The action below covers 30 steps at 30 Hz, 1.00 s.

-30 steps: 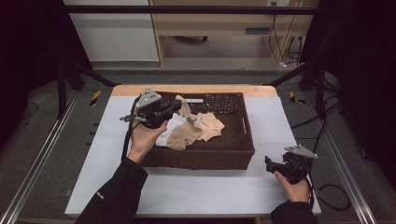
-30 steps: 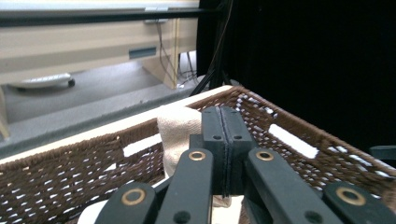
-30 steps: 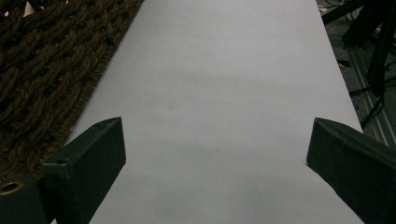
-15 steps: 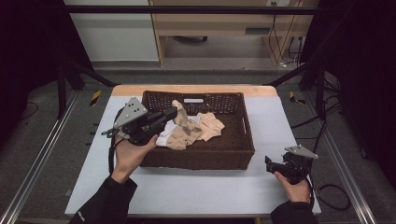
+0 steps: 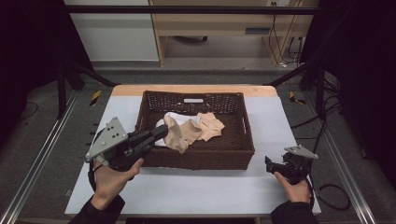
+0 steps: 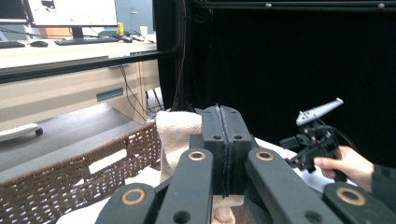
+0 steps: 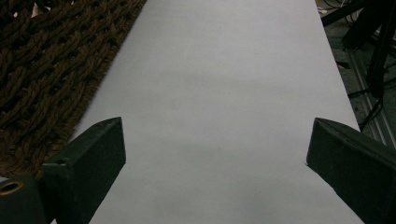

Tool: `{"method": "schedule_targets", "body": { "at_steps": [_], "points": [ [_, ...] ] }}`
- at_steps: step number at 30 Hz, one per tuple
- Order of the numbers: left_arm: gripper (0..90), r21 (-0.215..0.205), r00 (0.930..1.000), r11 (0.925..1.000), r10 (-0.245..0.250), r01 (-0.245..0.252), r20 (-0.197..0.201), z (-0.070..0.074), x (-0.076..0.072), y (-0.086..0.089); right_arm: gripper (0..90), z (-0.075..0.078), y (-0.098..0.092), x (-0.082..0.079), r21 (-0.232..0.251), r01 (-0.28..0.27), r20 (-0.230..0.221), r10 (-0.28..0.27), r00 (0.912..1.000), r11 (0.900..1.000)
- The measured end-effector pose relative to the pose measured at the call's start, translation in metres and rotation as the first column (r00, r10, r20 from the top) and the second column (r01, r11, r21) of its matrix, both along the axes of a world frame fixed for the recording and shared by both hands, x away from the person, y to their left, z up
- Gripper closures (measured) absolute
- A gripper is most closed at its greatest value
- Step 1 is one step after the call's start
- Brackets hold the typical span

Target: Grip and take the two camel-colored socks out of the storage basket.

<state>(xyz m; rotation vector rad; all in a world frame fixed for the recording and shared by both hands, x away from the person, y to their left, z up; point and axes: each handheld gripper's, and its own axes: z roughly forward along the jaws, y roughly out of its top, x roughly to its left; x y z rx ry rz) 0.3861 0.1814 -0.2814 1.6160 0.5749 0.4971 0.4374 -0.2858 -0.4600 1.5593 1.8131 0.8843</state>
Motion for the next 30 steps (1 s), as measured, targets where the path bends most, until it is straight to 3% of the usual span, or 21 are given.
{"method": "schedule_targets", "body": {
  "at_steps": [10, 17, 21, 26, 28, 29, 30],
  "points": [
    [88.9, 0.026, 0.9986, 0.9990, -0.035, 0.036, -0.039, -0.022, -0.021, 0.004, 4.9, 0.000, 0.000, 0.000, -0.003, 0.000, -0.003, 0.000, 1.0000, 1.000],
    [88.9, 0.089, 0.9913, 0.9946, -0.043, 0.054, -0.124, -0.057, -0.029, 0.003, 4.9, 0.000, 0.000, 0.000, -0.006, -0.003, -0.003, 0.003, 1.0000, 1.000],
    [88.9, 0.126, 0.9834, 0.9903, -0.036, 0.059, -0.178, -0.078, -0.030, 0.003, 4.9, 0.000, 0.000, -0.001, -0.004, -0.002, -0.004, 0.002, 1.0000, 1.000],
    [88.9, 0.164, 0.9660, 0.9849, -0.013, 0.057, -0.258, -0.111, -0.024, 0.001, 4.9, 0.000, 0.000, -0.001, -0.004, -0.001, -0.006, 0.001, 1.0000, 1.000],
    [88.9, 0.168, 0.9629, 0.9840, -0.012, 0.060, -0.270, -0.115, -0.023, 0.001, 4.9, 0.000, 0.000, -0.001, -0.005, 0.000, -0.007, 0.000, 1.0000, 1.000],
    [88.8, 0.196, 0.9567, 0.9792, 0.007, 0.053, -0.291, -0.126, -0.019, 0.000, 4.9, 0.000, 0.000, -0.001, -0.006, 0.001, -0.010, -0.001, 1.0000, 1.000],
    [88.8, 0.196, 0.9567, 0.9792, 0.007, 0.053, -0.291, -0.126, -0.019, 0.000, 4.9, -0.001, 0.000, -0.001, -0.009, -0.001, -0.009, 0.001, 1.0000, 1.000]
  ]
}}
